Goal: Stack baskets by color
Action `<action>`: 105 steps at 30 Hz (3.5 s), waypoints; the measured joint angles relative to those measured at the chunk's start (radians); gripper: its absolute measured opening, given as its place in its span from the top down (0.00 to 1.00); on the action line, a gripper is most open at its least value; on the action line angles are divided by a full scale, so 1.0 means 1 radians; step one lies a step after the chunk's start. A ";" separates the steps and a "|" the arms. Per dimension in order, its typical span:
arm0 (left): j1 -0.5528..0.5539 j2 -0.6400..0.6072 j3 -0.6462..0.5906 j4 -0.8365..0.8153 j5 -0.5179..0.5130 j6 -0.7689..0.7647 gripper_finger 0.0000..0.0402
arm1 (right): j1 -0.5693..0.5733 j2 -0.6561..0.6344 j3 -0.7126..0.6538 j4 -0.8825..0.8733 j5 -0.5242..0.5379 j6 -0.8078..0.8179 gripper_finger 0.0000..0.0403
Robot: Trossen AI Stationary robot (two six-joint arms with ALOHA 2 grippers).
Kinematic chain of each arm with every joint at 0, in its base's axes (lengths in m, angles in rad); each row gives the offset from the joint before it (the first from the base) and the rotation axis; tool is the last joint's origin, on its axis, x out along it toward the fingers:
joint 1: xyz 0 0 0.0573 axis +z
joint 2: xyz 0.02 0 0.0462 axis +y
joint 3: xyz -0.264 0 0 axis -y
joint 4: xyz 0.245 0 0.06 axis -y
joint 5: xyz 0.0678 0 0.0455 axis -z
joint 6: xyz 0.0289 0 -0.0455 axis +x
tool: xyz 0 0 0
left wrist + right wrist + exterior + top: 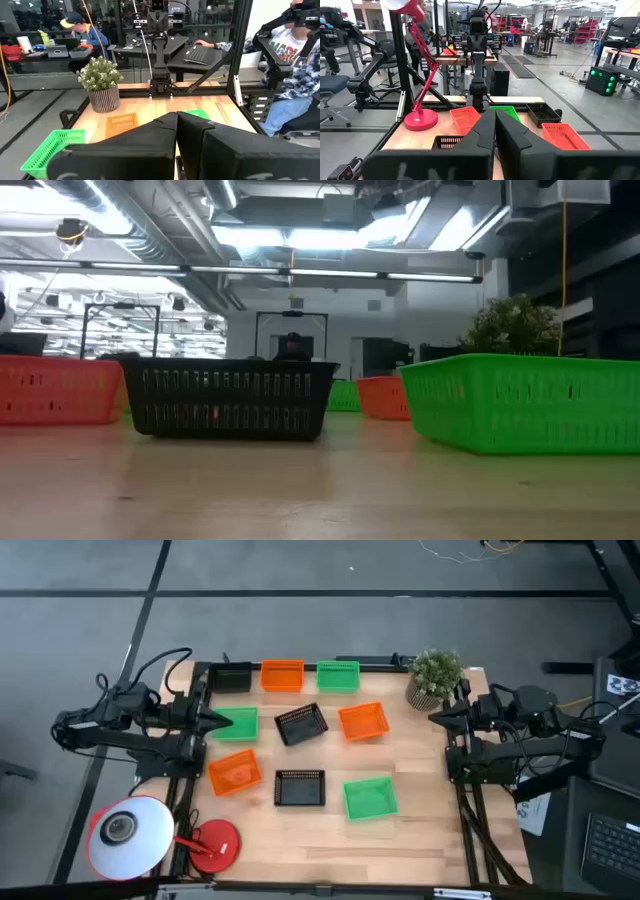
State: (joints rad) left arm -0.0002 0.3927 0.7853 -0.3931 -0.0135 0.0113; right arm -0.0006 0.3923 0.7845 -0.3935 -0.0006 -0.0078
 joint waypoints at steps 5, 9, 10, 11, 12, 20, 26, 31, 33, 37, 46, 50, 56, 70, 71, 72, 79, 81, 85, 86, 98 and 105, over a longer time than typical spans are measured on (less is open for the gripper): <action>0.000 0.000 0.000 0.000 0.000 0.000 1.00 | 0.000 0.000 0.000 0.000 0.000 0.000 0.97; 0.000 0.000 0.000 0.000 0.000 0.000 1.00 | 0.000 0.000 0.000 0.000 0.000 0.000 0.97; 0.000 0.000 0.000 0.000 0.000 0.000 1.00 | 0.000 0.000 0.000 0.000 0.000 0.000 0.97; 0.000 0.000 0.000 0.000 0.000 0.000 1.00 | 0.000 0.000 0.000 0.000 0.000 0.000 0.97; 0.000 0.000 0.000 0.000 0.000 0.000 1.00 | 0.000 0.000 0.000 0.000 0.000 0.000 0.97; 0.000 0.000 0.000 0.000 0.000 0.000 1.00 | 0.000 0.000 0.000 0.000 0.000 0.000 0.96; 0.000 0.000 0.000 0.000 0.000 0.000 1.00 | 0.000 0.000 0.000 0.000 0.000 0.000 0.96; 0.000 0.000 0.000 0.000 0.000 0.000 1.00 | 0.000 0.000 0.000 0.000 0.000 0.000 0.96; 0.000 0.000 0.000 0.000 0.000 0.000 1.00 | 0.000 0.000 0.000 0.000 0.000 0.000 0.96; 0.000 0.000 0.000 0.000 0.000 0.000 1.00 | 0.000 0.000 0.000 0.000 0.000 0.000 0.96; 0.000 0.000 0.000 0.000 0.000 0.000 1.00 | 0.000 0.004 0.000 0.017 0.000 0.003 0.96; 0.000 0.000 0.000 0.000 0.000 0.000 1.00 | 0.000 0.004 0.000 0.018 -0.001 0.013 0.96; 0.000 0.000 0.000 0.000 0.000 0.000 1.00 | 0.000 0.005 0.000 0.038 -0.004 0.036 0.96; 0.000 0.000 0.000 0.005 -0.034 0.138 1.00 | 0.000 0.005 0.000 0.150 -0.109 0.355 0.96; 0.000 0.000 0.000 0.006 -0.045 0.172 1.00 | 0.000 0.005 0.000 0.167 -0.109 0.392 0.96; 0.000 0.000 0.000 0.006 -0.052 0.200 1.00 | 0.000 0.005 0.000 0.181 -0.111 0.423 0.96; 0.000 0.000 0.000 0.016 -0.074 0.334 1.00 | 0.000 0.019 0.000 0.235 -0.295 0.422 0.96; 0.000 0.000 0.000 0.025 -0.070 0.305 1.00 | 0.000 0.026 0.000 0.237 -0.342 0.428 0.96; 0.000 0.000 0.000 0.076 -0.071 0.235 1.00 | 0.000 0.040 0.000 0.238 -0.439 0.405 0.96; 0.000 0.000 0.000 0.101 -0.070 0.229 1.00 | 0.001 0.043 0.000 0.239 -0.464 0.382 0.96; 0.000 0.001 0.000 0.389 -0.087 0.385 1.00 | 0.003 0.043 0.000 0.386 -0.623 0.036 0.96; 0.000 0.002 0.001 0.364 -0.130 0.292 1.00 | 0.003 0.043 -0.004 0.247 -0.439 -0.246 0.96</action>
State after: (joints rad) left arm -0.0004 0.3942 0.7864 -0.0292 -0.1439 0.3035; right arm 0.0025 0.4358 0.7802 -0.1467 -0.4391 -0.2537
